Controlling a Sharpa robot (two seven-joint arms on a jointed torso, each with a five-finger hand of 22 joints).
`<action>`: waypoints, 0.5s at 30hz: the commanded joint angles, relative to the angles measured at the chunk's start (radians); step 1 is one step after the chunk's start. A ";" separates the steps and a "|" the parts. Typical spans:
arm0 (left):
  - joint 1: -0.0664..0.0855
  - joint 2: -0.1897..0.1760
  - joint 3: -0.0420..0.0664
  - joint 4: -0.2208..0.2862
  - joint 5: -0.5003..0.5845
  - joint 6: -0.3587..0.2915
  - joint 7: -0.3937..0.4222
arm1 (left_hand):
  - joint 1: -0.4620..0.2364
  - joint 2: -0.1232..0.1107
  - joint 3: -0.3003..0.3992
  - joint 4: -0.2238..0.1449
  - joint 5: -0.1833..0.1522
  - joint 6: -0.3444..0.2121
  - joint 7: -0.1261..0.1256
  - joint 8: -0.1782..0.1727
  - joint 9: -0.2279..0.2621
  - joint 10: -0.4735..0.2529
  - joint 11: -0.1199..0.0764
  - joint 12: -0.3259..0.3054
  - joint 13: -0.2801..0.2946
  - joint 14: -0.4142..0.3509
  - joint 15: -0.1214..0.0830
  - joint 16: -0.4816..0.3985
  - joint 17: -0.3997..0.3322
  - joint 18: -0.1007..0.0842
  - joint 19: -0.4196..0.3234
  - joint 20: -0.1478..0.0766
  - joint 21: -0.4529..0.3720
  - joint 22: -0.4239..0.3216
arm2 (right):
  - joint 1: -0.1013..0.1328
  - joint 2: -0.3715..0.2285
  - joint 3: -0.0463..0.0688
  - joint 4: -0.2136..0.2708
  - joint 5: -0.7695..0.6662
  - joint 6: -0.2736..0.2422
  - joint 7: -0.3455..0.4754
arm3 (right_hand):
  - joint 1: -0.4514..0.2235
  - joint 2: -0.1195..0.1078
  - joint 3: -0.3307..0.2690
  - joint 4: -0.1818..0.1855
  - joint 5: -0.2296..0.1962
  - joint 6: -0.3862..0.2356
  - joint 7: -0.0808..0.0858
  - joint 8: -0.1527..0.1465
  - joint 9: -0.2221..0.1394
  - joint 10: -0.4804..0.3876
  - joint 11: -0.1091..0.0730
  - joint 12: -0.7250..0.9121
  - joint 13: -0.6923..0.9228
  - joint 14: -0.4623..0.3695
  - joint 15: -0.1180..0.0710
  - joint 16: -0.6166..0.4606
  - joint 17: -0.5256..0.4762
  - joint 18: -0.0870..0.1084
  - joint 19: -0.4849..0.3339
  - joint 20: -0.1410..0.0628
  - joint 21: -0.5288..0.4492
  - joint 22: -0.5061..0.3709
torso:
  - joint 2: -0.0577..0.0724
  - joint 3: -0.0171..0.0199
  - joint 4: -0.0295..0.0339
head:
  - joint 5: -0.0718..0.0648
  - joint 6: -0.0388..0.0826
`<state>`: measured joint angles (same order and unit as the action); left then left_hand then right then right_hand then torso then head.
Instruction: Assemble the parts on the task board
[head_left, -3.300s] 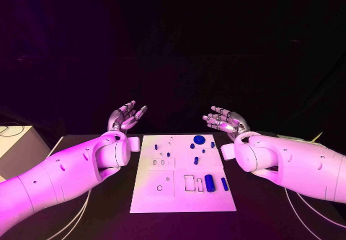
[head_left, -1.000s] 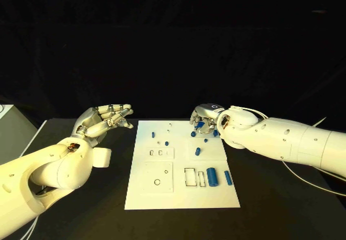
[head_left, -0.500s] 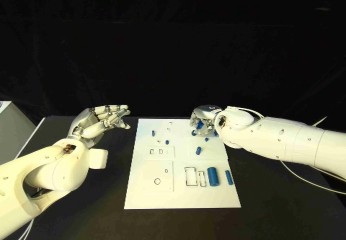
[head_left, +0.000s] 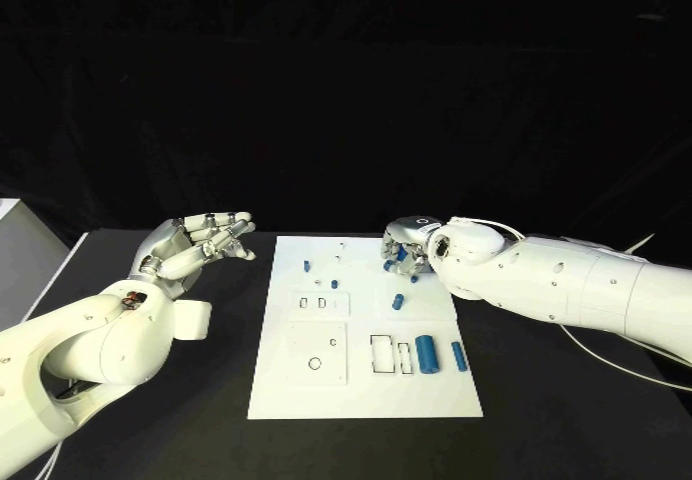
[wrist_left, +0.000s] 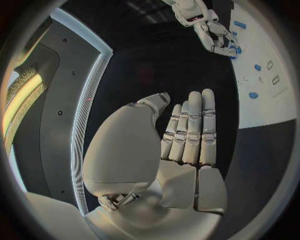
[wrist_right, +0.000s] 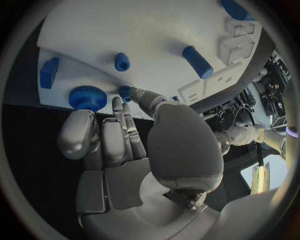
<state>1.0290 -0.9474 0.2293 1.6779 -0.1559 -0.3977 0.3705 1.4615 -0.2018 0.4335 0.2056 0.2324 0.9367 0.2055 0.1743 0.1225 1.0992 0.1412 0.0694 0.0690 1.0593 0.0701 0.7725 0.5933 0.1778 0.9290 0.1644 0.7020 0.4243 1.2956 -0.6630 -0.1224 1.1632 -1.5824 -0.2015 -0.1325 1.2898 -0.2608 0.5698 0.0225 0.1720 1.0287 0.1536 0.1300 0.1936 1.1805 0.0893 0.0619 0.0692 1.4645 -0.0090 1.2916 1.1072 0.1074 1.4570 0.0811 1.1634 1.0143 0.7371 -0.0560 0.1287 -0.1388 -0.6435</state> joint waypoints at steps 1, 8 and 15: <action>0.000 0.001 0.001 0.001 -0.006 0.019 0.005 | -0.008 -0.001 0.004 0.000 -0.006 0.005 -0.002 0.006 0.001 0.007 0.000 0.003 0.001 -0.005 -0.001 0.005 0.001 0.001 -0.007 -0.001 0.007 0.001 | -0.002 0.003 0.000 -0.001 -0.018 0.022 -0.004 | 0.004 -0.002 -0.001 0.008 -0.001 -0.005 -0.001 -0.001 0.003 -0.005 -0.002 0.002 0.003 0.036 0.004 0.006 0.002 -0.009 -0.001 0.005 0.004 0.004 | 0.004 -0.0032 0.0043 | -0.003 0.001; 0.000 -0.001 0.001 0.001 -0.006 0.019 0.004 | -0.008 -0.001 0.004 0.000 -0.006 0.005 -0.002 0.006 0.001 0.007 0.000 0.003 0.001 -0.005 -0.001 0.005 0.001 0.001 -0.007 -0.001 0.007 0.001 | -0.003 0.005 0.000 -0.003 -0.017 0.021 -0.003 | 0.010 0.011 0.006 0.013 0.003 0.007 -0.002 0.007 0.010 0.007 -0.004 0.005 0.006 0.034 0.003 0.012 0.003 -0.008 -0.003 0.006 0.009 0.010 | 0.007 -0.0054 0.0061 | -0.004 0.002; 0.000 -0.001 0.001 0.001 -0.007 0.020 0.002 | -0.008 -0.001 0.004 0.000 -0.006 0.005 -0.002 0.006 0.001 0.007 0.000 0.003 0.001 -0.005 -0.001 0.005 0.001 0.001 -0.007 -0.001 0.007 0.001 | -0.004 0.005 0.000 -0.005 -0.009 -0.005 0.005 | 0.038 0.059 0.043 0.010 -0.007 0.056 -0.014 0.041 0.037 0.069 -0.020 0.014 0.021 0.034 -0.008 0.033 0.015 -0.010 -0.002 -0.001 0.031 0.039 | 0.009 -0.0078 0.0078 | -0.006 0.002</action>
<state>1.0290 -0.9491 0.2294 1.6771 -0.1571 -0.3966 0.3695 1.4615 -0.2018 0.4334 0.2056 0.2325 0.9366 0.2055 0.1743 0.1224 1.0992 0.1412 0.0694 0.0688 1.0593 0.0701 0.7725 0.5931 0.1777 0.9291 0.1644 0.7019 0.4241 1.2947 -0.6586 -0.1209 1.1591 -1.5853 -0.2042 -0.1341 1.3215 -0.2155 0.6087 0.0333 0.1680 1.0795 0.1389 0.1689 0.2292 1.2417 0.0749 0.0703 0.0825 1.4650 -0.0096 1.3192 1.1212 0.1076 1.4570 0.0810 1.1905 1.0521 0.7447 -0.0623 0.1357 -0.1443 -0.6417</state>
